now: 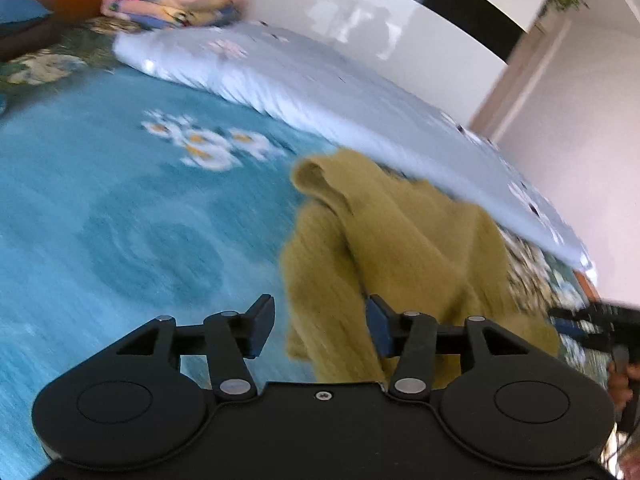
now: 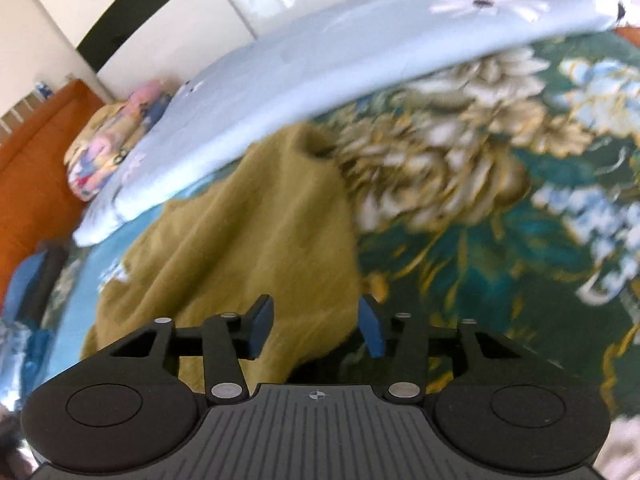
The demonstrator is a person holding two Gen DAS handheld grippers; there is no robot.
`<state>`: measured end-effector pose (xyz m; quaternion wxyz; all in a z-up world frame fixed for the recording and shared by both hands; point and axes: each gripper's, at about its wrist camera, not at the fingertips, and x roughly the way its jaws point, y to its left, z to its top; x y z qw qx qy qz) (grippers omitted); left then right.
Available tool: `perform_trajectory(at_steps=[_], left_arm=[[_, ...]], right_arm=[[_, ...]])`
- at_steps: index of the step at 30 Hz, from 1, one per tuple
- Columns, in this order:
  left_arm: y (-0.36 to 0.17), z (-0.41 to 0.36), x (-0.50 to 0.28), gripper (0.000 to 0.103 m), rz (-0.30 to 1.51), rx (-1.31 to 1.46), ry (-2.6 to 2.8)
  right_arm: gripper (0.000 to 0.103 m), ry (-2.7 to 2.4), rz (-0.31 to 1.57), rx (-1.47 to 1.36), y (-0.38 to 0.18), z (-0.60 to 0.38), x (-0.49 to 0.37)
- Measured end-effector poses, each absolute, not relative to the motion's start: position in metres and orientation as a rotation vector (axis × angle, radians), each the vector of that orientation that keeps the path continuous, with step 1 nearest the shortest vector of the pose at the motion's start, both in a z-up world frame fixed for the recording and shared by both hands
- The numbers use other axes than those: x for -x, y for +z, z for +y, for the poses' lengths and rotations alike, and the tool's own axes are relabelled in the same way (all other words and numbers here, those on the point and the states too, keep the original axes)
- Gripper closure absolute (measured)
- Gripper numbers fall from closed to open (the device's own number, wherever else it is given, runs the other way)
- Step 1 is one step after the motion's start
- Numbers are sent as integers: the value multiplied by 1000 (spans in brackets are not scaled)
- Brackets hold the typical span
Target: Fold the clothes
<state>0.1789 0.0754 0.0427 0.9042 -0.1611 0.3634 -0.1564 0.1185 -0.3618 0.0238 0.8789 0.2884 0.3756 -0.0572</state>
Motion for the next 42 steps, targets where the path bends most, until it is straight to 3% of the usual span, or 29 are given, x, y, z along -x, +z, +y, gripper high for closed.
perform_trajectory(at_steps=[9, 17, 24, 33, 36, 38, 39, 42], left_arm=[[65, 46, -269, 54, 751, 360, -397], [25, 9, -352, 54, 852, 412, -403], [-1, -8, -388, 54, 892, 362, -381], [-16, -1, -406, 51, 931, 527, -468], [-9, -3, -405, 67, 884, 546, -513], [0, -5, -405, 96, 848, 535, -521], [4, -7, -406, 102, 831, 530, -525], [16, -10, -406, 102, 778, 513, -536]], right_arm=[[54, -118, 782, -651, 0, -360, -144], [46, -92, 781, -597, 7, -353, -156], [44, -118, 800, -562, 0, -353, -168], [41, -128, 811, -569, -10, -353, -185], [41, -134, 814, -570, -12, -353, -188], [41, -137, 814, -570, -13, -353, -189], [41, -139, 813, -571, -13, -353, -189], [41, -143, 815, -571, -14, -353, -191]])
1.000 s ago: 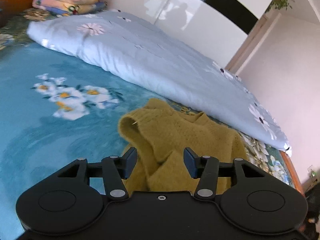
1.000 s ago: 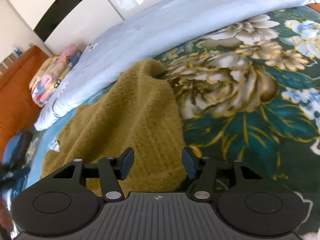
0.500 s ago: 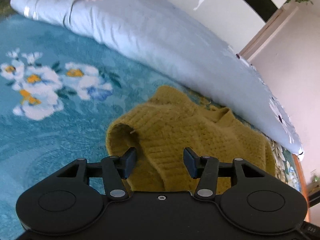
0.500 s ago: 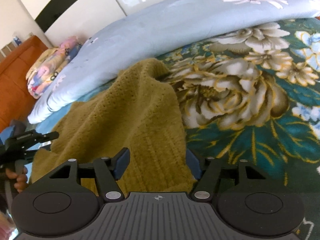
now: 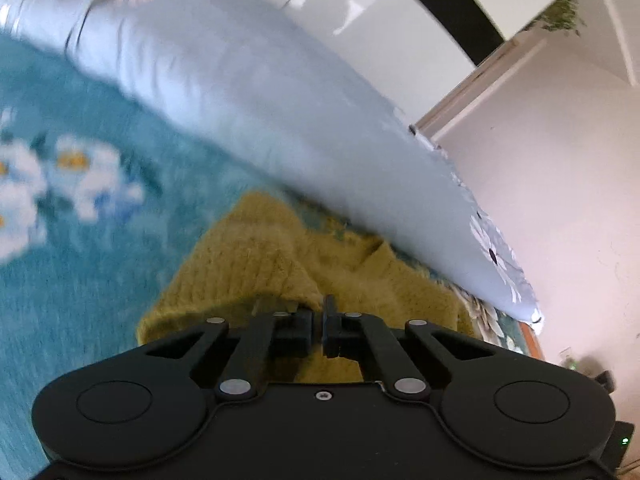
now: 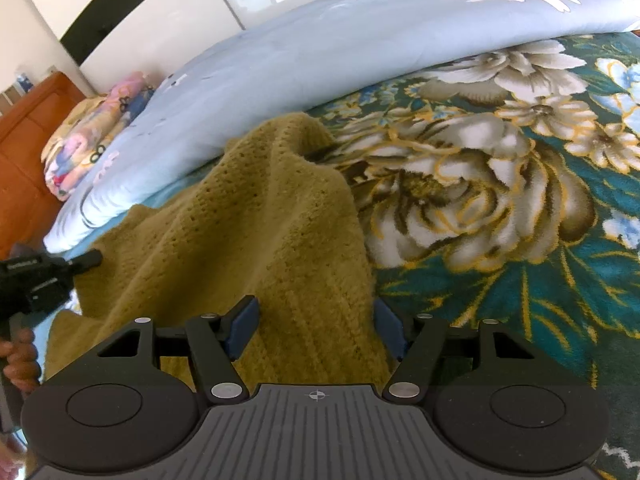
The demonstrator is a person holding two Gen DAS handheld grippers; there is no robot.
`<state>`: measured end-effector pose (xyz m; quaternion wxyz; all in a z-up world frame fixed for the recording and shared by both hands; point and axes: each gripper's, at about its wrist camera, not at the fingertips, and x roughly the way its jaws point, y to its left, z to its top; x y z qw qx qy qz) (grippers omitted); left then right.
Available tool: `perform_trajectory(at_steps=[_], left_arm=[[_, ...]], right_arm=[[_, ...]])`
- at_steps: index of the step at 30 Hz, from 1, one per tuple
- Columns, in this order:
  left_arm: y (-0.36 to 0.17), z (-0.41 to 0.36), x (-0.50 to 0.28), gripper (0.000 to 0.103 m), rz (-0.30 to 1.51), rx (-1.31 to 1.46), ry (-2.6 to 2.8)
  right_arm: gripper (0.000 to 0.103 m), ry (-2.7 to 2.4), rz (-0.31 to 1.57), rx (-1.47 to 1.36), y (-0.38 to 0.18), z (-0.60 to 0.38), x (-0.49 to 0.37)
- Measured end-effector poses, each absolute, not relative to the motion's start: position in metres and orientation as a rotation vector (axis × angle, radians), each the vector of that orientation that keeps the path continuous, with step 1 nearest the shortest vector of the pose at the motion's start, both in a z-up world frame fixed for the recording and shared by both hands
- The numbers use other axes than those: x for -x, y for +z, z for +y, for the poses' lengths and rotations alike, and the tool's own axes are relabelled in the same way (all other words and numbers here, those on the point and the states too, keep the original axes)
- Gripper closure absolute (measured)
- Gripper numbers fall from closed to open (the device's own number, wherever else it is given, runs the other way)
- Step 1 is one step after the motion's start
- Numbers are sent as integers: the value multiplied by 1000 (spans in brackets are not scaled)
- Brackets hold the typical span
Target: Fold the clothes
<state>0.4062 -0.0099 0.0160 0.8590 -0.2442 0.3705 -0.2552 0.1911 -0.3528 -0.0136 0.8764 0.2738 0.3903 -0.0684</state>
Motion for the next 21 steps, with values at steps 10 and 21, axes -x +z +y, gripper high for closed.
perform_trajectory(at_steps=[10, 21], left_arm=[[92, 38, -451, 103, 527, 406, -369], [45, 56, -479, 102, 683, 363, -203]], right_arm=[[41, -149, 782, -579, -6, -355, -196], [41, -133, 821, -566, -13, -342, -209]])
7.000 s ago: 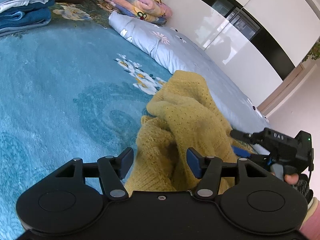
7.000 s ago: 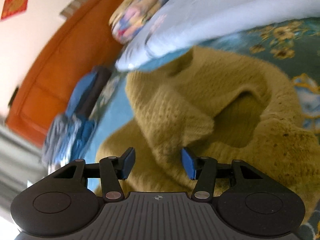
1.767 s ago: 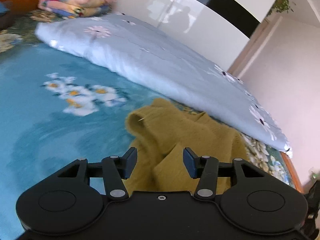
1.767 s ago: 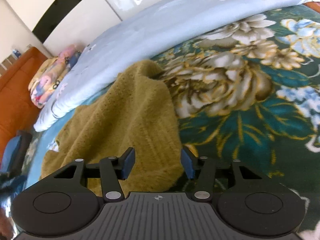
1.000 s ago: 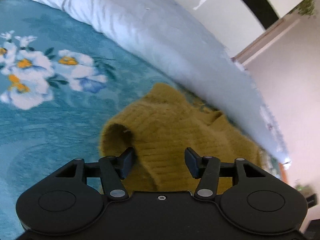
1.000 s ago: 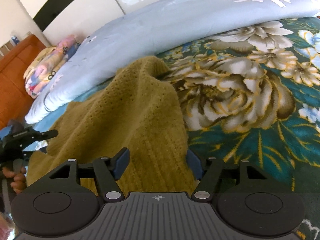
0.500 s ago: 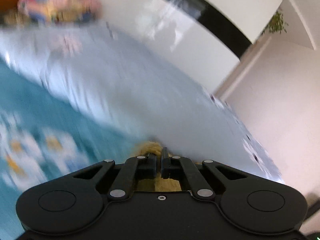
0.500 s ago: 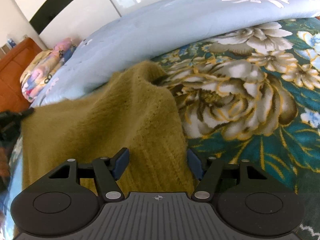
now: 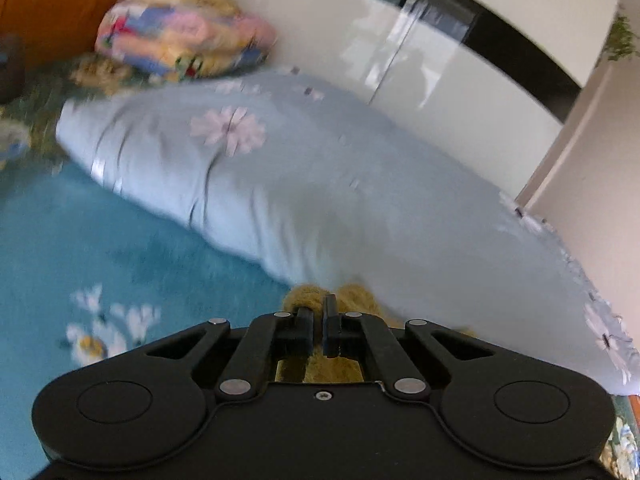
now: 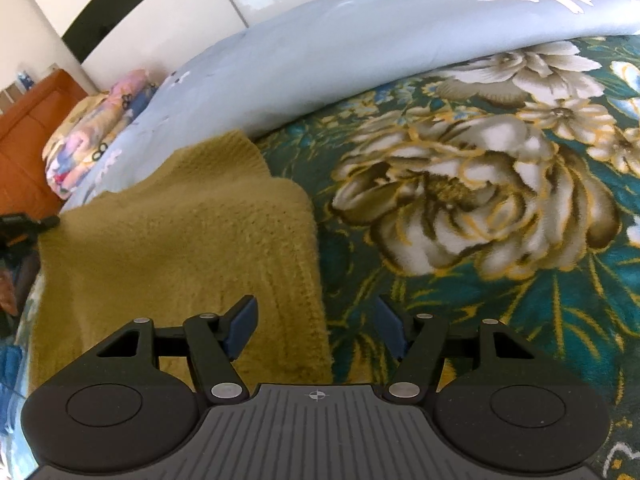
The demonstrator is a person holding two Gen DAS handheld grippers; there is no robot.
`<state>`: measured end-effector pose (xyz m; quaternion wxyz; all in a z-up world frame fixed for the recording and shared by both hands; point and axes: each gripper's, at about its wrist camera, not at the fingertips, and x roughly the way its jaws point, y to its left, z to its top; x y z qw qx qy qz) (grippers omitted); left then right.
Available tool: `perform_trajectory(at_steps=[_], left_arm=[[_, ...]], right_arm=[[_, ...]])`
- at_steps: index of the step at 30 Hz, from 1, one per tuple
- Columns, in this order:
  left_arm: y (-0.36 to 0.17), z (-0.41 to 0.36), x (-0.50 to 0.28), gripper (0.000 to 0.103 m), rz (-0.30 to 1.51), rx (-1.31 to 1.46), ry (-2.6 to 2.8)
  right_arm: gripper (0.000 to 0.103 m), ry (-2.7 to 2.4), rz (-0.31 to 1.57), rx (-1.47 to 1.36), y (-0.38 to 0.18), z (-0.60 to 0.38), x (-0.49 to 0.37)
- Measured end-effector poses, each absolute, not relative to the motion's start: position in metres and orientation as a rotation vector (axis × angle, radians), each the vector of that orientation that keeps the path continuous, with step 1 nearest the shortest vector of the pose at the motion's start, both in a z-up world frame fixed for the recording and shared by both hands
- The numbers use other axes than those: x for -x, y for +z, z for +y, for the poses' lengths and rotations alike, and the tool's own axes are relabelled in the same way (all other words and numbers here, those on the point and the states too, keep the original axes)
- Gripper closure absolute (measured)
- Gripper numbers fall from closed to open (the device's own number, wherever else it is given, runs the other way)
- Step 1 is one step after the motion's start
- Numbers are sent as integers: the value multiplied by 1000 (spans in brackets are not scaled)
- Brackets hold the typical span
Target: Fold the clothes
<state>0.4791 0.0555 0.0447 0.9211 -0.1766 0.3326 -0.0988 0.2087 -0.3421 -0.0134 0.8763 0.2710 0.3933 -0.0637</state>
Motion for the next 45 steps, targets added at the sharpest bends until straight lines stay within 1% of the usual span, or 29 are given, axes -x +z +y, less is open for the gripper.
perform_trajectory(at_steps=[3, 4, 5, 6, 8, 9, 11, 13, 18, 19, 21, 23, 26, 32, 36, 38, 40, 41, 43, 44, 45], left_arm=[[30, 61, -479, 101, 752, 392, -211], [27, 63, -479, 97, 768, 410, -223], [26, 66, -478, 92, 786, 428, -237], [26, 67, -475, 89, 798, 443, -247], [29, 68, -467, 78, 808, 456, -259], [30, 69, -463, 76, 820, 462, -258], [35, 71, -449, 76, 820, 483, -258], [42, 73, -429, 75, 804, 484, -255], [61, 74, -364, 66, 740, 448, -247], [62, 72, -348, 65, 734, 457, -257], [63, 66, -322, 64, 734, 474, -280], [60, 56, -296, 61, 735, 487, -320], [57, 43, -269, 60, 753, 465, -365], [52, 31, -241, 58, 786, 439, -391], [55, 36, -231, 56, 785, 436, -376], [57, 40, -225, 56, 777, 435, -363], [57, 43, -221, 55, 773, 443, -356], [58, 45, -219, 55, 772, 447, -350], [58, 49, -215, 55, 770, 454, -341], [58, 51, -213, 55, 771, 457, -338], [58, 53, -212, 55, 770, 460, -336]], right_arm=[[41, -130, 825, -559, -12, -340, -210], [41, -128, 824, -558, -12, -339, -210], [41, -127, 824, -557, -11, -339, -210], [41, -126, 823, -558, -10, -339, -210], [41, -121, 818, -560, -8, -338, -209], [41, -117, 816, -560, -7, -337, -209], [38, -110, 812, -561, -5, -337, -207], [38, -108, 809, -563, -4, -338, -204], [38, -116, 825, -591, -6, -345, -190], [38, -116, 831, -599, -7, -345, -186], [37, -101, 847, -619, -10, -345, -180], [37, -88, 859, -642, -13, -345, -174], [37, -77, 860, -693, -18, -345, -168], [37, -73, 834, -749, -23, -348, -169], [35, -80, 810, -773, -26, -352, -180], [36, -71, 800, -783, -28, -353, -187], [44, -78, 803, -827, -32, -354, -193], [56, -82, 805, -850, -34, -354, -196], [69, -90, 808, -896, -38, -355, -202], [82, -94, 809, -920, -40, -356, -205], [88, -98, 810, -943, -42, -356, -208]])
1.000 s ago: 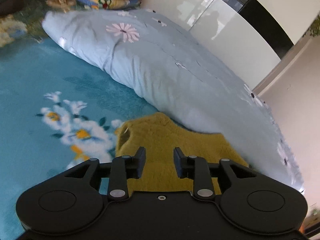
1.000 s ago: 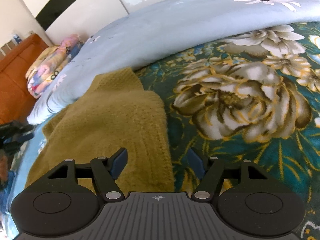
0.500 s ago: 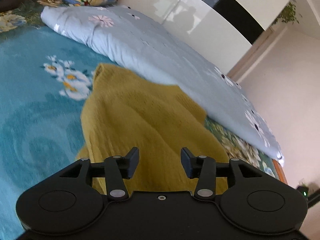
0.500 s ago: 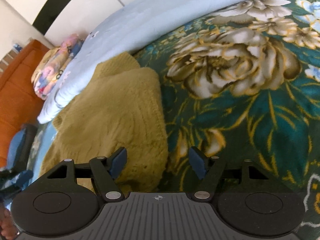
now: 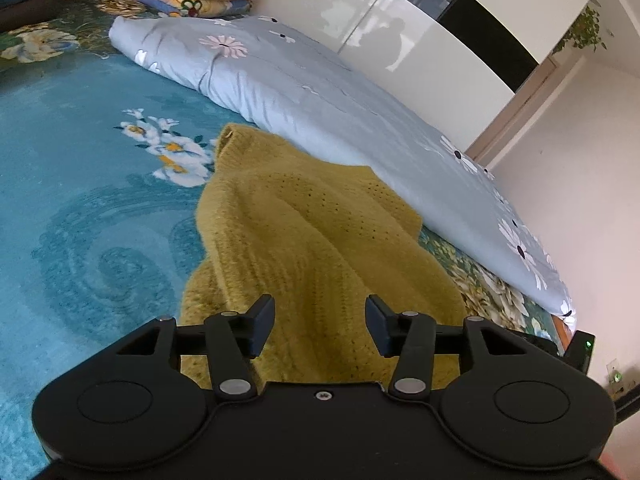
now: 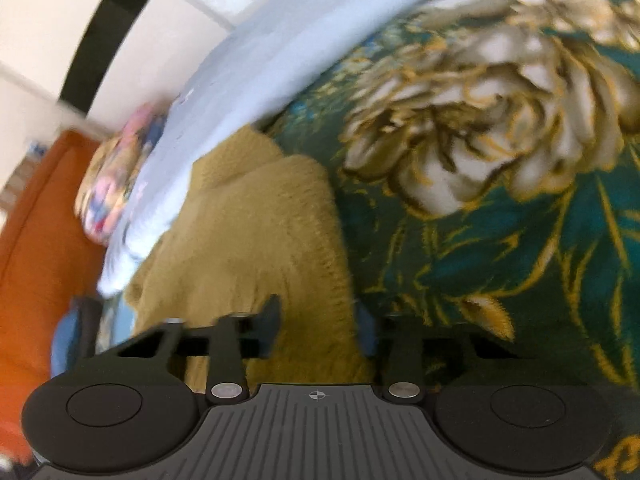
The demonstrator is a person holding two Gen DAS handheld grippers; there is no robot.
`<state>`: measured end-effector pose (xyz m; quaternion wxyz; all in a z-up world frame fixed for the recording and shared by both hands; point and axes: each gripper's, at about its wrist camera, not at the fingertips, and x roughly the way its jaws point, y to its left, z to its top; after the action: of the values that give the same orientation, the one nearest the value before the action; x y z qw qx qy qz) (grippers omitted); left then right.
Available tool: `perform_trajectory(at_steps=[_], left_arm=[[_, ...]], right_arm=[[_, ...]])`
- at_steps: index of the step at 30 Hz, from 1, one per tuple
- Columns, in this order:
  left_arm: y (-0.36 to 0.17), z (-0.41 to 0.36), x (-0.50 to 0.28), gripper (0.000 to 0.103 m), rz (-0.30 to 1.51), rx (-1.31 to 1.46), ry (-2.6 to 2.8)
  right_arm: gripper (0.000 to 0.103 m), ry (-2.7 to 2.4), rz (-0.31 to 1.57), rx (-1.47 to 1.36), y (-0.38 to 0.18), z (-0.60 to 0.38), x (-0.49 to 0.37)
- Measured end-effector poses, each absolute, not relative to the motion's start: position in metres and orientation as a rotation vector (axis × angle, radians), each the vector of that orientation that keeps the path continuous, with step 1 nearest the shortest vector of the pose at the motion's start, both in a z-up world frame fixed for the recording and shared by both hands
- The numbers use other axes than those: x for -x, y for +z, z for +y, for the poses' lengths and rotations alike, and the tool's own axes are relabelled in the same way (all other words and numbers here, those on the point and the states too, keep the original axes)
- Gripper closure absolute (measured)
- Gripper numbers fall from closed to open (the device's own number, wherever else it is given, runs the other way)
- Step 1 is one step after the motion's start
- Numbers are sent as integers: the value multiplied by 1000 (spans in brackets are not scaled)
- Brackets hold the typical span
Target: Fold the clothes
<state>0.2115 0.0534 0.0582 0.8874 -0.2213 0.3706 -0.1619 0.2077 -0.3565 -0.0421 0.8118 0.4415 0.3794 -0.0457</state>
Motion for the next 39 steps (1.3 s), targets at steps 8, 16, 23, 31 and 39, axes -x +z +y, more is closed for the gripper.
perform_trajectory(at_steps=[8, 16, 23, 31, 39], left_arm=[[56, 78, -207, 53, 762, 507, -280], [52, 105, -202, 50, 746, 550, -223], [58, 118, -205, 50, 738, 552, -205], [64, 69, -245, 48, 789, 371, -276], [47, 24, -277, 44, 851, 219, -289]], right_arm=[[93, 94, 732, -897, 4, -320, -229], [94, 481, 754, -721, 47, -210, -242], [94, 645, 945, -650, 7, -125, -236], [94, 626, 974, -644, -2, -121, -231], [77, 580, 915, -561, 20, -164, -204]])
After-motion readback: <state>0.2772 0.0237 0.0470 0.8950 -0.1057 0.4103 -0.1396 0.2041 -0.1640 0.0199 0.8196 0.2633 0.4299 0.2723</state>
